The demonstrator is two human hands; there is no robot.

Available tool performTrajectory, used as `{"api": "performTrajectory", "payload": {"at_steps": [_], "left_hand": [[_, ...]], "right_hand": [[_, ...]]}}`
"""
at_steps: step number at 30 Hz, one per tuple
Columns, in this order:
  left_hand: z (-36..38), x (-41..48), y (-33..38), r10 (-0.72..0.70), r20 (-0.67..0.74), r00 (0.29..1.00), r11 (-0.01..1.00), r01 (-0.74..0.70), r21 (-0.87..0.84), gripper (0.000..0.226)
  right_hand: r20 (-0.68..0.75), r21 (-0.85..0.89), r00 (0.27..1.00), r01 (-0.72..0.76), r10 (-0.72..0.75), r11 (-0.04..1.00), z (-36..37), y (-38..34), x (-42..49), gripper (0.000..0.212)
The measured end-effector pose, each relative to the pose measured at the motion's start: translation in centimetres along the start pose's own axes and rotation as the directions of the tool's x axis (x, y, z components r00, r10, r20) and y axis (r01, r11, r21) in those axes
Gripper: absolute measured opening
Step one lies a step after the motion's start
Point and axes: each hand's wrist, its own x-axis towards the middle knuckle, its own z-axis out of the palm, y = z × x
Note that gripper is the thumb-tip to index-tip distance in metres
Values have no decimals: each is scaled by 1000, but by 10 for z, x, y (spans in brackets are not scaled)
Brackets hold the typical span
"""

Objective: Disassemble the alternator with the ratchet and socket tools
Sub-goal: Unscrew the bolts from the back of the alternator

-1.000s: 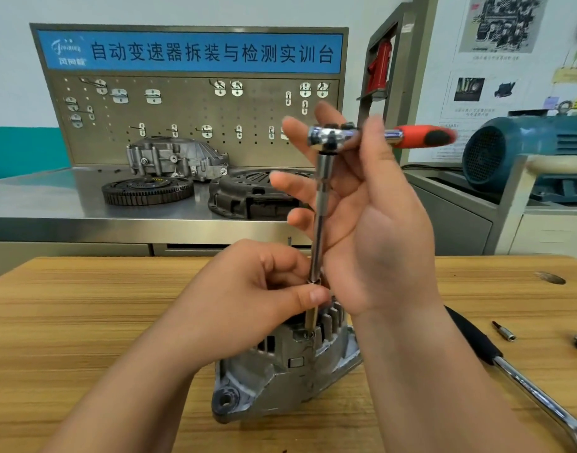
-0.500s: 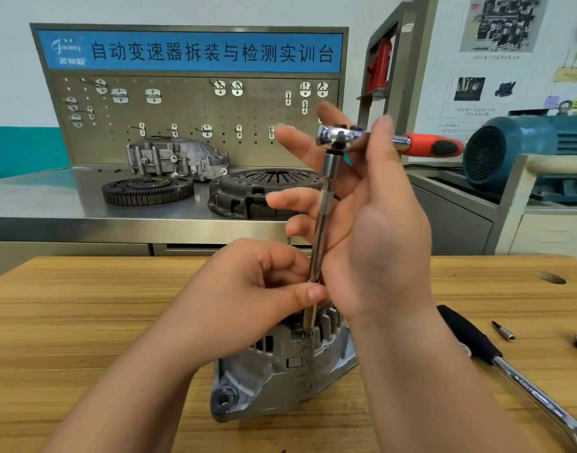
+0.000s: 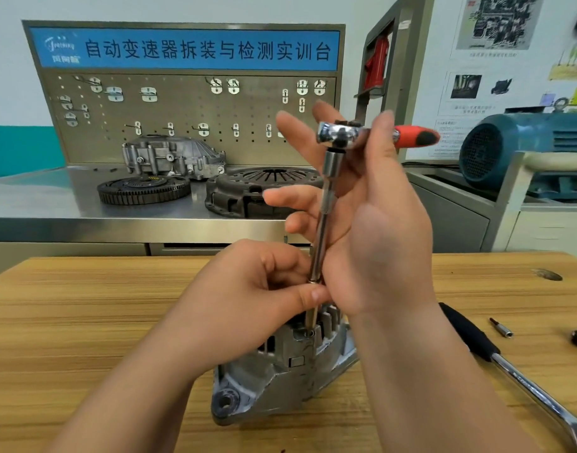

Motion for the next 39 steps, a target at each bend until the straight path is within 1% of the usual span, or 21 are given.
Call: {"api": "performTrajectory", "payload": {"at_steps": [3, 6, 7, 9, 11, 12, 14, 15, 17, 19, 21, 22, 24, 26, 27, 28, 30, 32, 35, 37, 39], "left_hand": [[2, 0, 0, -31, -70, 997, 999, 34, 40, 30], [3, 0, 1, -21, -91, 996, 997, 27, 71, 35], [3, 0, 1, -14, -86, 996, 996, 21, 83, 34], [2, 0, 1, -4, -62, 998, 996, 10, 86, 32], [1, 0, 0, 10, -27, 1000, 998, -8, 70, 28], [1, 0, -1, 23, -24, 999, 997, -21, 72, 24], [4, 0, 0, 35, -57, 998, 996, -30, 87, 26], [5, 0, 1, 39, -81, 996, 996, -31, 88, 27], [6, 1, 1, 30, -99, 995, 994, -19, 107, 17], [7, 0, 3, 3, -109, 994, 996, 7, 90, 15], [6, 1, 2, 11, -107, 994, 997, -3, 72, 11], [5, 0, 2, 19, -95, 995, 997, -12, 71, 11], [2, 0, -1, 43, -65, 997, 995, -37, 89, 20], [-2, 0, -3, 64, -12, 998, 994, -62, 91, 37], [-3, 0, -3, 64, 23, 998, 995, -65, 77, 40], [-4, 0, -3, 57, 53, 997, 997, -60, 55, 36], [-4, 1, -3, 42, 71, 997, 999, -44, 33, 20], [-3, 1, -5, 29, 16, 999, 999, -30, 26, 28], [-1, 2, -5, -5, -42, 999, 998, 8, 61, 21], [0, 2, -5, 3, -58, 998, 998, 0, 62, 20], [-1, 1, -4, 19, -44, 999, 998, -16, 67, 22]], "right_hand": [[15, -92, 994, 113, -112, 989, 4, 1, -2, 28], [53, -136, 982, 185, -179, 973, 5, 0, -2, 34], [61, -129, 983, 179, -172, 975, 5, 0, -2, 35], [68, -52, 990, 128, -124, 990, 5, 0, -2, 33], [57, 24, 998, 38, -39, 999, 4, 0, -1, 31], [49, 42, 999, -10, 8, 999, 2, -1, -1, 34], [31, 58, 997, -73, 71, 996, 0, -2, 0, 42], [22, 55, 997, -77, 76, 995, 0, -2, 0, 42], [5, 16, 1000, -20, 20, 1000, 3, -2, -1, 34], [-2, -44, 997, 79, -79, 996, 5, -1, -3, 23], [4, -53, 990, 140, -140, 989, 6, 0, -3, 28], [9, -40, 989, 146, -146, 988, 6, 0, -2, 30], [11, -3, 994, 113, -113, 994, 5, 0, -2, 27], [-6, 41, 999, 40, -39, 998, 3, 0, -1, 27], [-17, 64, 1000, -2, 3, 998, 1, -1, 0, 31], [-28, 86, 999, -37, 40, 996, -1, -1, 1, 36], [-41, 111, 996, -71, 76, 991, -3, -1, 3, 39], [-43, 99, 998, -45, 50, 994, -1, -1, 2, 35], [-31, 31, 997, 77, -76, 997, 2, -1, 1, 19], [-27, 13, 993, 117, -116, 993, 2, -1, 1, 21], [-23, 35, 995, 102, -101, 994, 1, -2, 1, 20]]}}
